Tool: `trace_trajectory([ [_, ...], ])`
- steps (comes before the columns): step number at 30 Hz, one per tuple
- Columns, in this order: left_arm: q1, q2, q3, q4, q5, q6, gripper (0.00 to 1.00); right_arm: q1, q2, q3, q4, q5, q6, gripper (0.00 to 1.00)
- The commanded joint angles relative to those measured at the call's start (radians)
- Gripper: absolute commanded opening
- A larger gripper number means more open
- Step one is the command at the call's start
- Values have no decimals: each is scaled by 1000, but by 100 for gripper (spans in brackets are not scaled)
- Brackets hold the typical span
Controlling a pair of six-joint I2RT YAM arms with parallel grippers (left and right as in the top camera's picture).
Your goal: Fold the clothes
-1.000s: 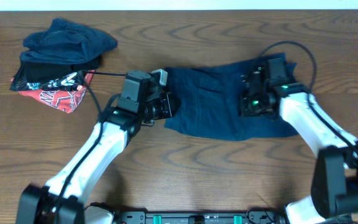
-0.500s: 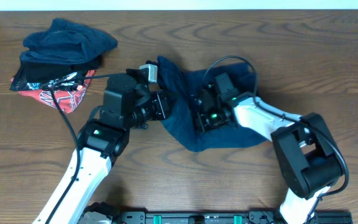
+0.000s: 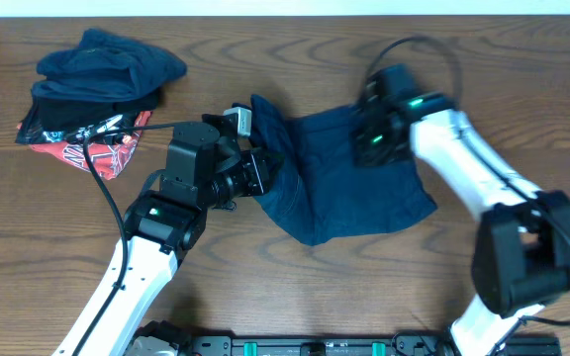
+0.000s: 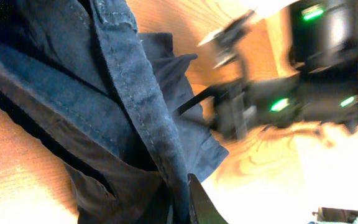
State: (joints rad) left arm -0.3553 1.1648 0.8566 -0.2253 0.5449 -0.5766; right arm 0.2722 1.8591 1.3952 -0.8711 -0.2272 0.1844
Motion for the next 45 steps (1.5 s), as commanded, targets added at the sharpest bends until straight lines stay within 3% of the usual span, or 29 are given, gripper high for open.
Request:
trace_trajectory([
  [1,-4,-3,0,11,-10,3,6,-87,-21,10,-54,98,-72,1],
  [7,-4,-1,0,26,-11,3,6,-163,-2,-69,-59,157,-130,1],
  [15,-19,34,0,59,-10,-2,6,-167,1,-237,100,174,-134,1],
  [26,-182,129,0,246,-70,-5,6,-124,1,-376,259,167,-95,1],
  [39,-333,310,0,616,-186,-32,6,-63,2,-378,257,167,-58,1],
  [45,-384,407,0,707,-225,-55,9,-54,2,-378,249,171,-50,1],
])
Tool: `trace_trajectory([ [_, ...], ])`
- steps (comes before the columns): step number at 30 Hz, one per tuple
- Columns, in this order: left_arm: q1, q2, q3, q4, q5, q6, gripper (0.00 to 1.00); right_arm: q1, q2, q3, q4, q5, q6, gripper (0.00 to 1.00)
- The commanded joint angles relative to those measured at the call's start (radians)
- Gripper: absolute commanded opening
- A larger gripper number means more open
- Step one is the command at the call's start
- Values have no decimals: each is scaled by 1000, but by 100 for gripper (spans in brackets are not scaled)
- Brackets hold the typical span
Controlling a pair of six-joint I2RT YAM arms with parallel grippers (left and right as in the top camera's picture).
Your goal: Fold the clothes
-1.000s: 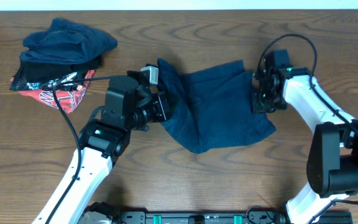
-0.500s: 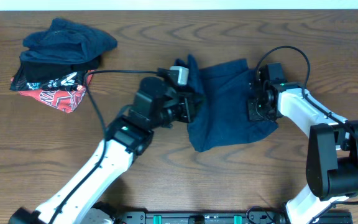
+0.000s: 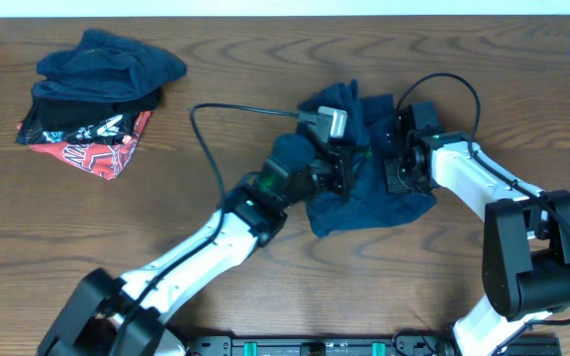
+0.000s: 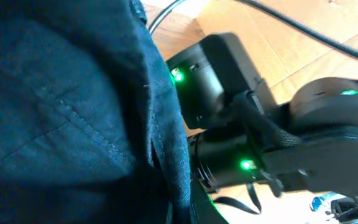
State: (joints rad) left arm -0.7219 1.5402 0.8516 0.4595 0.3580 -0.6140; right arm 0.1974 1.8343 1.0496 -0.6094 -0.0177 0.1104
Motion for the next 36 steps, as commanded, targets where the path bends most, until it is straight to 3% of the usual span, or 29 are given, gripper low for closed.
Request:
trace_trajectory([
  [1,-22,45,5,26,-39,-17,9,21,27,-33,-14,-39,24,1],
  [10,-32,91,5,71,-38,-16,10,12,19,-4,-64,-27,44,1],
  [16,-32,91,5,70,-39,-16,10,-65,-21,148,-189,74,83,1],
  [19,-32,91,5,70,-46,-16,10,-115,-22,206,-187,66,29,1],
  [28,-31,91,5,65,-58,-16,10,-145,31,175,-166,53,-2,1],
  [36,-28,97,5,-150,-207,98,10,-144,-35,248,-227,-83,0,7],
])
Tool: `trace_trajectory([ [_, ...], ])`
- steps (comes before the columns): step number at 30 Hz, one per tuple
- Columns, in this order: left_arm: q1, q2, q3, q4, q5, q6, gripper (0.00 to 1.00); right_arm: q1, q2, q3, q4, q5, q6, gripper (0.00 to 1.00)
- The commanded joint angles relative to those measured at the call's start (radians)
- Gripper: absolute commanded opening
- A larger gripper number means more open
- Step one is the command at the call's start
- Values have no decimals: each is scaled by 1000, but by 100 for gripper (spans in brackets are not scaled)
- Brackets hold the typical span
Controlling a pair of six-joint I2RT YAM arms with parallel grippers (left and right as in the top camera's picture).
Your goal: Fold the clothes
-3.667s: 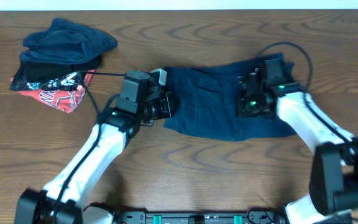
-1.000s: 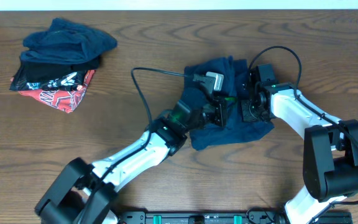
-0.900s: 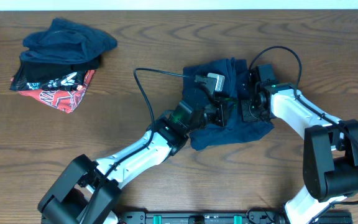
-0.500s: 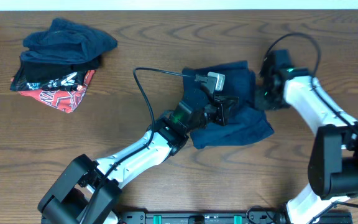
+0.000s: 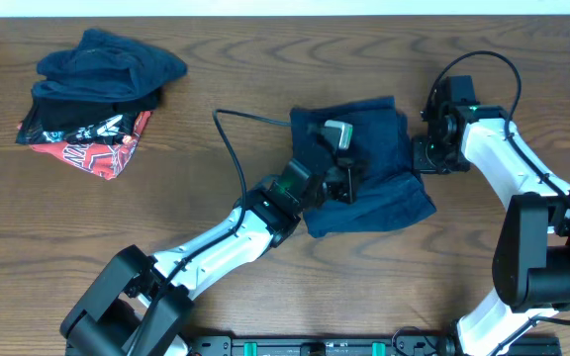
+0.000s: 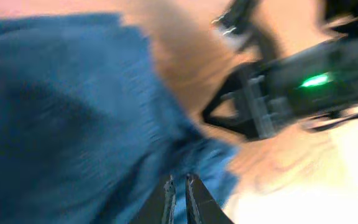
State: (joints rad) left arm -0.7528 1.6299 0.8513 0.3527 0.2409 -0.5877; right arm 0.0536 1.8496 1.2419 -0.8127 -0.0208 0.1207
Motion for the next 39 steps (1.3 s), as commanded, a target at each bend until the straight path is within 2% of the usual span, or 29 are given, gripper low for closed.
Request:
trace_trajectory([
  [1,3,10,6,-66,-93,75,10,0,-67,81,-47,-104,-11,8],
  [6,3,16,5,-224,-93,75,10,3,-121,185,-131,-312,-102,6],
  [10,3,16,3,-303,-97,79,10,26,-120,190,-172,-395,-130,6],
  [20,50,10,4,-332,-100,87,10,138,-16,53,-225,-380,-129,4],
  [23,114,-1,4,-293,-100,89,10,155,8,-21,-193,-314,-105,4],
  [27,217,-2,4,-151,-100,153,11,153,19,-114,-103,-143,8,3],
  [28,237,0,4,-106,-101,171,15,152,19,-131,-83,-97,44,2],
  [30,272,10,4,-2,-126,191,32,149,19,-157,-49,-33,103,2],
  [34,310,48,4,149,-209,192,33,149,19,-169,-22,0,165,3],
  [39,317,128,8,197,-208,192,33,156,19,-169,-37,9,198,1],
])
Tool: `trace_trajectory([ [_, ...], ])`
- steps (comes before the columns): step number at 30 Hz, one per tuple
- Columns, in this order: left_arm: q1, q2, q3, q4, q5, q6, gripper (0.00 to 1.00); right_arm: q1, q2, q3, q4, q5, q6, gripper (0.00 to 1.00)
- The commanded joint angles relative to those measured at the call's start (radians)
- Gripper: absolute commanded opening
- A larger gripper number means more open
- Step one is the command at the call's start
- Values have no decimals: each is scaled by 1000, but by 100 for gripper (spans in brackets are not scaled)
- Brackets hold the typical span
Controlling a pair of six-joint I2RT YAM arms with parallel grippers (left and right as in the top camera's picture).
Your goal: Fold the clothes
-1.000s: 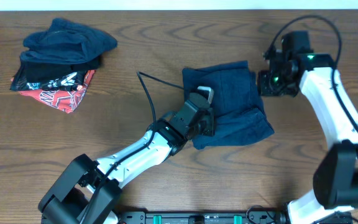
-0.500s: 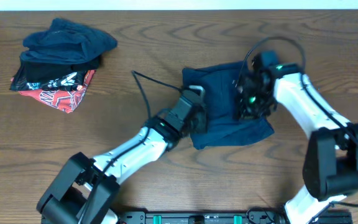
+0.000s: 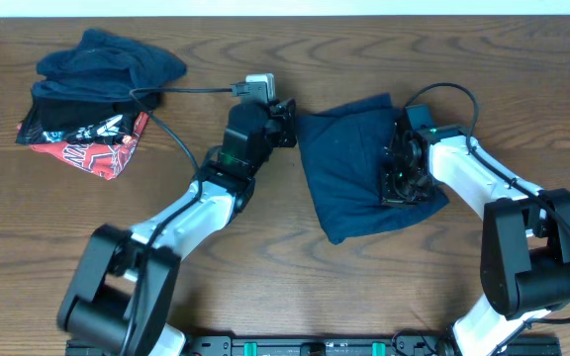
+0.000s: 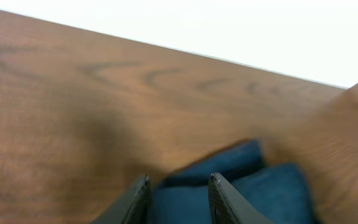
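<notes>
A dark blue garment (image 3: 349, 168) lies folded on the table right of centre, its lower corner pointing toward me. My left gripper (image 3: 290, 111) sits at the garment's upper left corner. In the left wrist view the left gripper (image 4: 178, 182) is open and holds nothing, with blue cloth (image 4: 260, 186) showing beyond its fingers. My right gripper (image 3: 396, 176) is down on the right part of the garment. The overhead view does not show how its jaws stand.
A pile of other clothes (image 3: 92, 84), dark blue and black over a red patterned piece, lies at the far left. The wooden table (image 3: 265, 267) runs to a white edge at the back. The left arm's cable loops toward the pile.
My left gripper was over the middle of the garment with its fingers nearly together; now it is at the upper left corner, open. My right gripper has moved from beside the right edge onto the cloth.
First my left gripper held the garment's left edge while the right was at its upper right. Then the left was over by the right gripper with the cloth bunched. Then the garment lay folded. Now the left stands open at its corner.
</notes>
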State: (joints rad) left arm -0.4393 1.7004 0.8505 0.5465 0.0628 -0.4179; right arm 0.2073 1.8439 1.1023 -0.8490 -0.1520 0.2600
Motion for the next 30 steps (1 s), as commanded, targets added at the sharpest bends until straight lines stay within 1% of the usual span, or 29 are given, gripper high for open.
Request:
trace_trajectory([
  [1,3,80,14,3,-24,23,34,4,24,-29,-2,140,58,1],
  [3,3,122,33,-1,19,52,34,9,24,-29,-4,140,58,2],
  [5,3,159,75,-39,66,95,40,11,24,-29,-5,140,58,2],
  [10,3,239,272,-264,79,215,46,11,24,-29,-8,140,58,2],
  [12,3,267,327,-294,79,245,47,11,24,-29,-8,140,58,2],
  [16,3,318,403,-321,79,253,47,11,24,-29,-10,140,58,2],
  [21,-5,369,417,-405,87,253,47,11,24,-29,-13,140,58,2],
  [26,-23,397,417,-552,87,254,47,11,24,-29,-12,141,58,2],
  [30,-23,397,417,-724,87,248,46,2,24,-29,3,177,58,2],
])
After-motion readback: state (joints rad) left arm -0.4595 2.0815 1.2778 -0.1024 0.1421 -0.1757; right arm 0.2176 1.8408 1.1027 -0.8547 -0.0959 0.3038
